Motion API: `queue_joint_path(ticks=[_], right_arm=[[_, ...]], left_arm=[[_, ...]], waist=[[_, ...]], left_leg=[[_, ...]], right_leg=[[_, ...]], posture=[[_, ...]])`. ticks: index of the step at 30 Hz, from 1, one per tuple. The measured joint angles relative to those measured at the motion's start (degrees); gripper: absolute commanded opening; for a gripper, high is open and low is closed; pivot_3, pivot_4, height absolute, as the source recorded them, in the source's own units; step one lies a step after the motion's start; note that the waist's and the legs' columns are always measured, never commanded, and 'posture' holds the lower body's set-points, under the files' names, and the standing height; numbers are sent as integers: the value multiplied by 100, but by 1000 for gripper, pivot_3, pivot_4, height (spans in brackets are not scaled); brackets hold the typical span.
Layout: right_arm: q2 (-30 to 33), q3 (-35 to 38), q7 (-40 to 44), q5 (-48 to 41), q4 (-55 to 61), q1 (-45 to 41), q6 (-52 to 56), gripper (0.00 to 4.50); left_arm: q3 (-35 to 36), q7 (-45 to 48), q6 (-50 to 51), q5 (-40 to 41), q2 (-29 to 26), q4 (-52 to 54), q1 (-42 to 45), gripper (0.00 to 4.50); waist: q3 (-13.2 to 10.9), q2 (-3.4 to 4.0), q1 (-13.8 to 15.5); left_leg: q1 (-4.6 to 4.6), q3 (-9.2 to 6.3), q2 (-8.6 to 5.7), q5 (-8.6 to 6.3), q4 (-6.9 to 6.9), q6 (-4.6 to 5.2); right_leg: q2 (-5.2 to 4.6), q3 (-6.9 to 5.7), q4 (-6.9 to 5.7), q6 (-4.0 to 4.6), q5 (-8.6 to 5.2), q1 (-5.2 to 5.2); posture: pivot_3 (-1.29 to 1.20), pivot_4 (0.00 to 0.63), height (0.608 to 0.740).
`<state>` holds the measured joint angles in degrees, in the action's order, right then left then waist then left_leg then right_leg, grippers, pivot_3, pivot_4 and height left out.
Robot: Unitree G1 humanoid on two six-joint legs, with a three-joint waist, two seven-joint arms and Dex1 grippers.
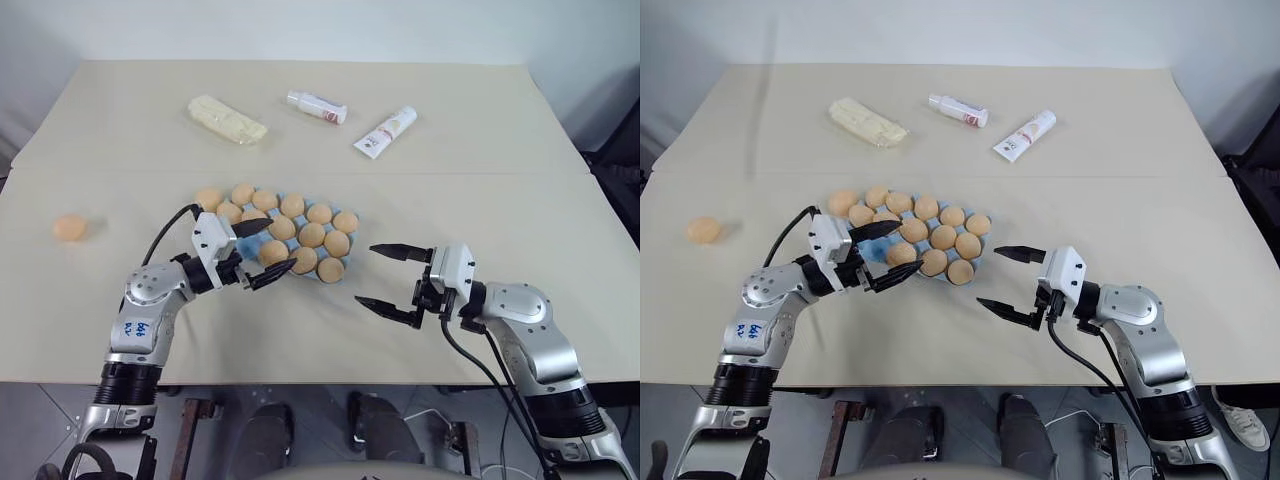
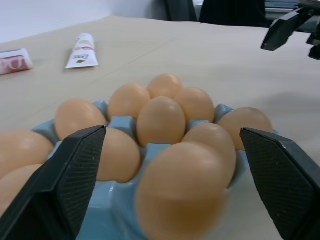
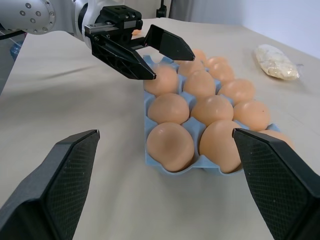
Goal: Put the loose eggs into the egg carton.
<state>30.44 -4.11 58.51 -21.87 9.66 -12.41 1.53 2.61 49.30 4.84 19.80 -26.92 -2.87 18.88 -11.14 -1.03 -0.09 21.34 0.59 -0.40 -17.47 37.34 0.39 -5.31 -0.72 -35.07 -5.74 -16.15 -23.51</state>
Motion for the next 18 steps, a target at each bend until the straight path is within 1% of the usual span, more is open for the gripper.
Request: queue_joint_path(ticks=[5,9,12,14,16,18], right_arm=[[-52,-8,60,0,-98,-100,-25,4500],[-62,-27,116,0,-160,-186,-33,4500],[-64,-52,216,-5,-191,-222,-35,4500],[-51,-45,260,-9,-204,-220,-30,4500],[-53,-47,282,-16,-204,-233,-25,4500],[-55,-41,286,-22,-204,-244,-19,4500]], left_arm=[[188,-180,-192,-90,-105,18,-140,4487],[466,-152,-190,39,-267,146,-353,4487],[988,-67,-84,366,-579,523,-942,4487],[1482,-66,-26,481,-813,639,-1445,4487],[1985,-264,-43,545,-800,645,-1787,4487],[2331,-487,-104,557,-762,577,-1997,4487]], waist=[[0,0,-9],[0,0,-12],[0,0,-71],[0,1,-113],[-1,1,-118],[-1,1,-119]], left_leg=[[0,1,0,0,-2,0],[0,1,0,0,-2,0],[-1,1,5,-2,-16,-2],[0,-2,7,-3,-23,-4],[-1,-5,7,-3,-21,-3],[-1,-6,6,-3,-18,-2]], right_leg=[[1,0,0,0,0,-1],[-1,2,1,0,0,-1],[-1,5,9,4,-2,-5],[-2,2,10,9,-5,-7],[-3,0,11,10,-6,-6],[-8,0,11,10,-6,-2]], posture=[[0,150,740],[0,150,740],[0,150,740],[0,150,740],[0,150,740],[0,150,740]])
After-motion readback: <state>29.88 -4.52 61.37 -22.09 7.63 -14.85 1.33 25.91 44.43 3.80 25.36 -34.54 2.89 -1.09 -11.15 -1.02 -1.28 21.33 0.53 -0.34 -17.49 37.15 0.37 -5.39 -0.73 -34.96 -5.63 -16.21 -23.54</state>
